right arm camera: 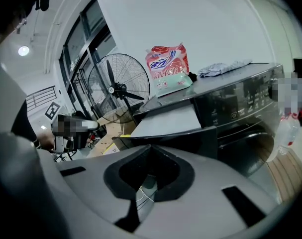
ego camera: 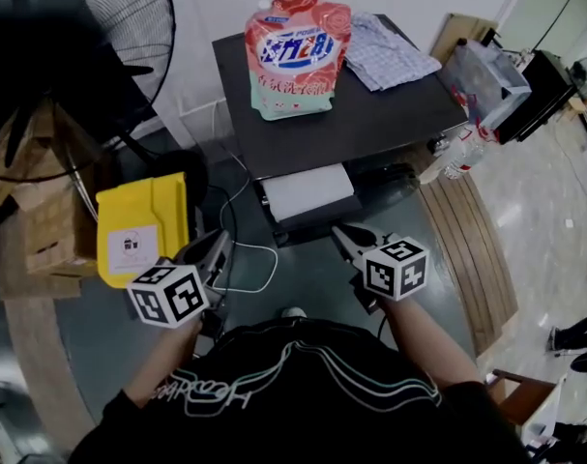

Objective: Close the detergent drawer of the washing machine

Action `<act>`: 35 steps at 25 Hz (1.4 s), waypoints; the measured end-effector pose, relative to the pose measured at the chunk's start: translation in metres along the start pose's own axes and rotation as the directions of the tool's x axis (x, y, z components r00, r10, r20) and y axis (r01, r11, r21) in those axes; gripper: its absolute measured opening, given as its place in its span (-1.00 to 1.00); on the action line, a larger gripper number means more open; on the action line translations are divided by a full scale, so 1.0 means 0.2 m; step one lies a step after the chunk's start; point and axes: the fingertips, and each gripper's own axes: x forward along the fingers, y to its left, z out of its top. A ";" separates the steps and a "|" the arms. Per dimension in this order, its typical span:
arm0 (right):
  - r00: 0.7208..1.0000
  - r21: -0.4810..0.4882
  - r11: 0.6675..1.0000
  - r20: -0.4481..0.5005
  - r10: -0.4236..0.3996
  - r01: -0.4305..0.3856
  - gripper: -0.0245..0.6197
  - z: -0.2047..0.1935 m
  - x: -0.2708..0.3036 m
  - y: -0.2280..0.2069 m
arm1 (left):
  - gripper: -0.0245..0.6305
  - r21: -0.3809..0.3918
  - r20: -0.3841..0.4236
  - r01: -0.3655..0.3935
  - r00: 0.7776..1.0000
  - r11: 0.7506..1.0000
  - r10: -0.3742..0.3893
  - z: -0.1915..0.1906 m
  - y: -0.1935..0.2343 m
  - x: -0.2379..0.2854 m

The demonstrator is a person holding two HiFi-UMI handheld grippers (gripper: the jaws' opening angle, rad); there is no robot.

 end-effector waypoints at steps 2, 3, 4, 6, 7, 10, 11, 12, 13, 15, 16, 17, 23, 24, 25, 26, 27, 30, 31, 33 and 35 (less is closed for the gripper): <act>1.000 -0.017 0.999 0.011 0.027 -0.027 -0.84 0.04 0.02 0.03 | -0.84 -0.003 0.009 -0.003 1.000 1.000 0.003 0.00 -0.01 -0.01; 0.999 -0.028 0.999 0.015 0.046 -0.046 -0.84 0.05 0.04 0.05 | -0.83 -0.006 0.014 -0.006 1.000 1.000 0.006 0.01 -0.01 -0.01; 0.998 -0.043 0.997 0.017 0.067 -0.066 -0.84 0.07 0.05 0.08 | -0.84 -0.008 0.018 -0.009 1.000 1.000 0.009 0.01 0.00 -0.02; 0.995 -0.077 0.992 0.021 0.101 -0.100 -0.84 0.11 0.08 0.13 | -0.83 -0.015 0.026 -0.018 0.999 1.000 0.019 0.01 0.01 -0.04; 0.994 -0.088 0.990 0.027 0.110 -0.108 -0.84 0.13 0.09 0.14 | -0.83 -0.018 0.029 -0.023 0.999 1.000 0.024 0.01 0.02 -0.05; 0.993 -0.089 0.991 0.047 0.106 -0.102 -0.84 0.19 0.10 0.14 | -0.83 -0.029 0.033 -0.039 0.999 0.999 0.040 0.01 0.04 -0.07; 0.994 -0.096 0.991 0.047 0.102 -0.097 -0.84 0.20 0.11 0.13 | -0.84 -0.036 0.034 -0.044 0.998 0.998 0.045 0.00 0.05 -0.08; 0.994 -0.107 0.990 0.042 0.100 -0.095 -0.84 0.21 0.11 0.14 | -0.84 -0.043 0.034 -0.048 0.998 0.998 0.050 0.00 0.06 -0.08; 0.994 -0.115 0.989 0.036 0.102 -0.098 -0.84 0.21 0.11 0.14 | -0.84 -0.049 0.032 -0.052 0.998 0.997 0.054 -0.01 0.07 -0.09; 0.993 -0.113 0.988 0.029 0.112 -0.108 -0.84 0.18 0.10 0.16 | -0.83 -0.055 0.027 -0.057 0.998 0.997 0.059 -0.02 0.08 -0.09; 0.993 -0.108 0.988 0.026 0.115 -0.112 -0.84 0.16 0.10 0.16 | -0.84 -0.058 0.024 -0.060 0.998 0.997 0.061 -0.03 0.09 -0.09; 0.993 -0.106 0.988 0.020 0.115 -0.113 -0.84 0.14 0.09 0.17 | -0.84 -0.062 0.021 -0.062 0.998 0.996 0.063 -0.04 0.09 -0.09; 0.996 -0.089 0.993 0.000 0.084 -0.084 -0.84 0.07 0.09 0.12 | -0.83 -0.075 -0.003 -0.067 0.998 0.995 0.067 -0.08 0.14 -0.06; 0.997 -0.087 0.993 0.003 0.077 -0.076 -0.84 0.07 0.09 0.11 | -0.84 -0.077 -0.007 -0.065 0.998 0.995 0.065 -0.08 0.14 -0.05; 0.998 -0.085 0.994 0.005 0.070 -0.070 -0.84 0.07 0.09 0.10 | -0.83 -0.078 -0.010 -0.063 0.998 0.995 0.063 -0.09 0.15 -0.04; 0.998 -0.084 0.994 0.008 0.064 -0.063 -0.84 0.07 0.09 0.09 | -0.84 -0.079 -0.013 -0.061 0.998 0.995 0.060 -0.10 0.15 -0.03; 0.998 -0.084 0.995 0.009 0.059 -0.058 -0.84 0.07 0.09 0.08 | -0.83 -0.081 -0.015 -0.059 0.998 0.995 0.058 -0.10 0.15 -0.02; 0.999 -0.084 0.995 0.002 0.054 -0.054 -0.84 0.06 0.10 0.06 | -0.83 -0.085 -0.021 -0.057 0.998 0.995 0.055 -0.11 0.17 0.01; 0.998 -0.083 0.995 0.001 0.056 -0.056 -0.84 0.06 0.11 0.06 | -0.84 -0.086 -0.023 -0.057 0.998 0.995 0.055 -0.11 0.18 0.02; 0.998 -0.078 0.995 0.004 0.056 -0.055 -0.84 0.05 0.11 0.06 | -0.84 -0.089 -0.026 -0.055 0.998 0.995 0.053 -0.10 0.19 0.04; 0.999 -0.074 0.996 0.011 0.049 -0.049 -0.84 0.05 0.11 0.06 | -0.84 -0.083 -0.031 -0.052 0.998 0.995 0.050 -0.10 0.19 0.04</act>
